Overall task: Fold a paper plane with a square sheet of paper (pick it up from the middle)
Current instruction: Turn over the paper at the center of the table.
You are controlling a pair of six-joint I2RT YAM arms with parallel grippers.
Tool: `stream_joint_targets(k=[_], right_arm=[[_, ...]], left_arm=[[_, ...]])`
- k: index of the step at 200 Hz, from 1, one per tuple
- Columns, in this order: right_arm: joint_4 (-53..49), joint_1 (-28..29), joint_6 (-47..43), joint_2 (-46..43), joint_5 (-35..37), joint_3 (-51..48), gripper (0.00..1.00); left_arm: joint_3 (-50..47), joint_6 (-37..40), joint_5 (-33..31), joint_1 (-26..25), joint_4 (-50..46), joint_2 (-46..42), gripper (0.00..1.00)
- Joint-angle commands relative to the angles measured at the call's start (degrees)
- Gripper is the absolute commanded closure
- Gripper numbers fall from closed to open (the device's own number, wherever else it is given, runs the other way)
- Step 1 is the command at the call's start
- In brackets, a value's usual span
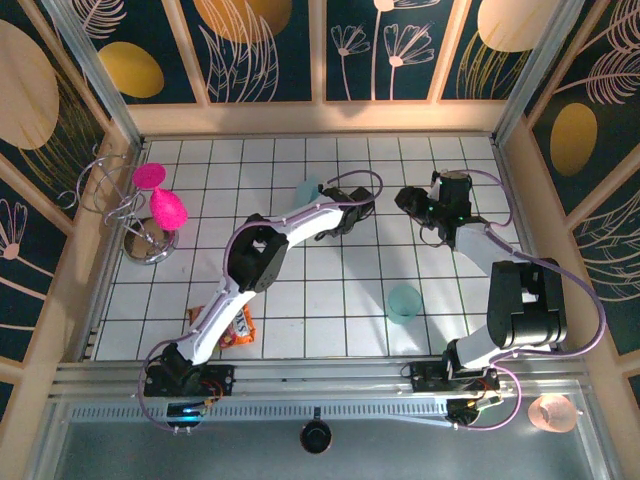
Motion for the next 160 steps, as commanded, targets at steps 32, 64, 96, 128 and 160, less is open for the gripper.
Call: stream_joint_targets(k=[32, 64, 96, 128, 160], right_arm=[[1.43, -0.39, 1.83, -1.4, 1.29, -0.27, 0.54], [2.4, -0.42, 2.75, -1.61, 0.5, -0.67, 0.53], [5.81, 0.12, 4.56, -1.06, -1.36, -1.9, 0.51], [9.13, 2.6, 5.77, 0.23, -1.86, -2.36, 0.46], [12.08, 7.16, 5.82, 0.75, 1.69, -3.29, 0.34]], left_arm=[[-20.98, -5.01, 31.07, -0.79, 25.33, -19.18, 0.64], [-32.61, -8.55, 43.15, -0.78, 33.56, -29.59, 0.59], [-40.67, -8.62, 44.59, 1.23, 36.28, -35.53, 0.57], [-47.98, -9.88, 44.12, 6.6, 41.95, -38.62, 0.56], [-49.46, -8.81, 45.4, 10.68, 47.59, -37.42, 0.54]])
